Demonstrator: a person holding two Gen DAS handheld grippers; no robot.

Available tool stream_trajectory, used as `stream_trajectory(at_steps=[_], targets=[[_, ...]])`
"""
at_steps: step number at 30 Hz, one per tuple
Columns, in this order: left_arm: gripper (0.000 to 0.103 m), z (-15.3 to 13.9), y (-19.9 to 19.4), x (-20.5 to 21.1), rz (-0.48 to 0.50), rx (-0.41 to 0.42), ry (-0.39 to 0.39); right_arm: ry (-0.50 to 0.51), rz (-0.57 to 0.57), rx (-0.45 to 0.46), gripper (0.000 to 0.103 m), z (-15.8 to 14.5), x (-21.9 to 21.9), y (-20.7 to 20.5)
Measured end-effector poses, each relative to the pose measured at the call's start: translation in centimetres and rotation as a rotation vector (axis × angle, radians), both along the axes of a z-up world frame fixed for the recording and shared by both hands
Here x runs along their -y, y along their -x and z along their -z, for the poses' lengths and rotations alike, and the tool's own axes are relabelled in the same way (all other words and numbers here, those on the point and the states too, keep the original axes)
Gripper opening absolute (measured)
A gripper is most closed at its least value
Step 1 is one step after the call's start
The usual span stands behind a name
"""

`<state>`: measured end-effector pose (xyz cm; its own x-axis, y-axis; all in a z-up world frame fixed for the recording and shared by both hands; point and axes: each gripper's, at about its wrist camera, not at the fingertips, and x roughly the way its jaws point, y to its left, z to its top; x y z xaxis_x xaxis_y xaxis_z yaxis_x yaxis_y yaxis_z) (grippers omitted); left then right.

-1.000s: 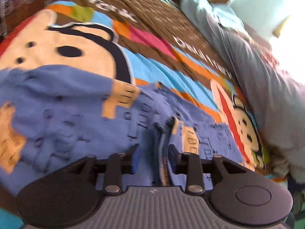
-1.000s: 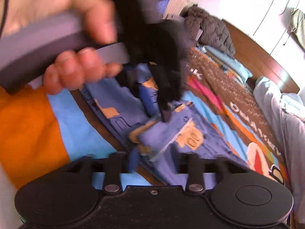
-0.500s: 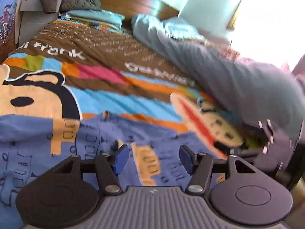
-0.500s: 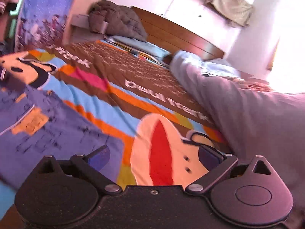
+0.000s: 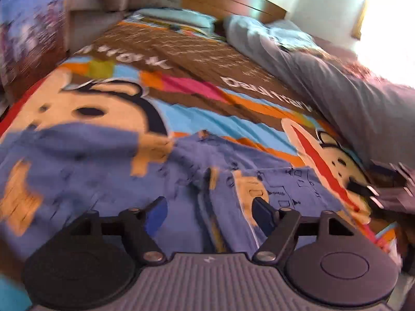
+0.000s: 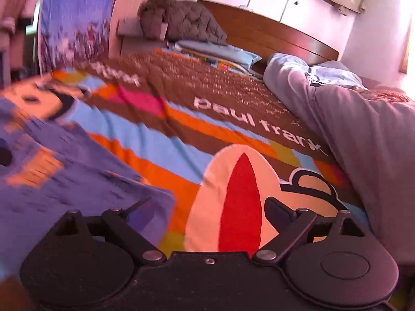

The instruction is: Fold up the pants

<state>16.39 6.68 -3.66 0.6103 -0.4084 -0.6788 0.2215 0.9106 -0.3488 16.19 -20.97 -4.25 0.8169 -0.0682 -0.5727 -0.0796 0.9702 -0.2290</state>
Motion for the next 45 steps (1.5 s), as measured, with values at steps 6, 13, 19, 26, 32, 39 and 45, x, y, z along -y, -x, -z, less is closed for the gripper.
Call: stream_trajectory(at_steps=[6,13,19,26,32,39,45], targets=[[0.097,-0.4,5.0,-2.7,-0.178,0.005,-0.026,0.138,-0.107,-0.064,0.097,0.5,-3.6,5.2],[0.102,-0.2,7.8,-3.7,-0.115,0.045,-0.068,-0.034,-0.018,0.082,0.102,-1.6,-5.1,8.4],[0.102,-0.9,7.9,-6.5,-0.220,0.054,0.031,0.011,-0.073,0.086,0.102,-0.4,-10.7,8.8],[0.102,-0.1,5.8,-10.6,-0.385,0.012,0.185,-0.021,-0.114,0.036,0.102,0.5,-13.5,8.8],[0.102,0.4,4.9,-14.3,-0.529,0.033,0.264,0.026,-0.128,0.041,0.102,0.0,-15.1,7.8],[0.083,3.2,3.6,-17.7,-0.573,-0.030,0.500,0.010,-0.150,0.040,0.102,-0.4,-17.3,4.7],[0.056,4.3,2.7,-17.8,-0.604,-0.048,0.495,0.044,-0.129,-0.015,0.102,0.8,-18.0,3.3]])
